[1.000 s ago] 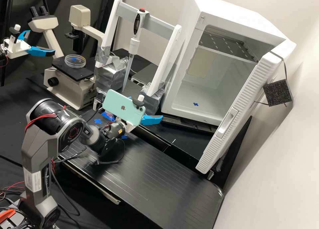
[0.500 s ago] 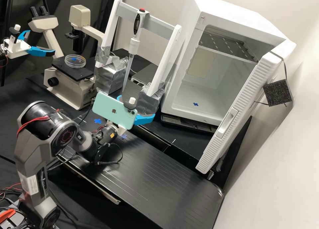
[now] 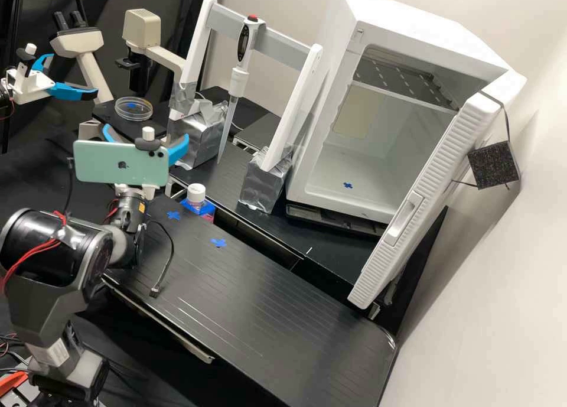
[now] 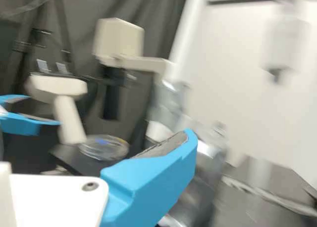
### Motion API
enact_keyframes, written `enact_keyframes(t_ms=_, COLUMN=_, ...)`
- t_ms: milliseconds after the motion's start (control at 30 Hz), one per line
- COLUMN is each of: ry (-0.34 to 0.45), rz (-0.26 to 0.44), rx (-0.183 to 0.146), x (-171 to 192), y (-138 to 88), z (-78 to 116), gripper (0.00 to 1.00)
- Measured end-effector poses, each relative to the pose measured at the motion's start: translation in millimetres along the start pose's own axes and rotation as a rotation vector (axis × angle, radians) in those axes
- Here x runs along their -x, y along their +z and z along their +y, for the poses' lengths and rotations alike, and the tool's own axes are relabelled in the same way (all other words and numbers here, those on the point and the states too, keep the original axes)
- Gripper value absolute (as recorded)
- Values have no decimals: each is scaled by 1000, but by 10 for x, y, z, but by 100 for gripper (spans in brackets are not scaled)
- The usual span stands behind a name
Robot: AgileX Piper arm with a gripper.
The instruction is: Move the petri dish to the bench
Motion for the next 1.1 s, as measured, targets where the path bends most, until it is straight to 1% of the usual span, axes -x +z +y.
enact_keyframes(t_ms=100, ry=-47, rz=47, rx=16, x=-168, y=-101, z=-35, gripper=100)
enact_keyframes(t_ms=200, ry=-104, rz=64, rx=30, x=-374, y=-154, z=-94, gripper=100)
enact_keyframes(t_ms=267, ry=-140, rz=66, rx=22, x=-557, y=-188, z=-128, gripper=100)
enact_keyframes(t_ms=333, ry=-193, rz=70, rx=-1, x=-706, y=-187, z=-177, gripper=100)
enact_keyframes(t_ms=400, ry=-229, rz=61, rx=-7, x=-835, y=-185, z=-205, gripper=100)
enact_keyframes(t_ms=433, ry=-242, rz=56, rx=-17, x=-891, y=-185, z=-211, gripper=100)
enact_keyframes(t_ms=533, ry=-270, rz=38, rx=-34, x=-1107, y=-183, z=-199, gripper=100)
enact_keyframes(t_ms=633, ry=-274, rz=37, rx=-47, x=-1321, y=-181, z=-161, gripper=100)
enact_keyframes(t_ms=800, ry=-321, rz=3, rx=-40, x=-1637, y=-87, z=-213, gripper=100)
enact_keyframes(t_ms=933, ry=-367, rz=-32, rx=-22, x=-1869, y=23, z=-299, gripper=100)
enact_keyframes(t_ms=967, ry=-380, rz=-41, rx=-12, x=-1924, y=57, z=-328, gripper=100)
enact_keyframes(t_ms=1000, ry=-388, rz=-44, rx=8, x=-1988, y=83, z=-346, gripper=100)
enact_keyframes(t_ms=1033, ry=-395, rz=-51, rx=20, x=-2040, y=119, z=-376, gripper=100)
enact_keyframes(t_ms=1067, ry=-403, rz=-58, rx=28, x=-2082, y=163, z=-417, gripper=100)
enact_keyframes(t_ms=1100, ry=-404, rz=-64, rx=30, x=-2130, y=200, z=-447, gripper=100)
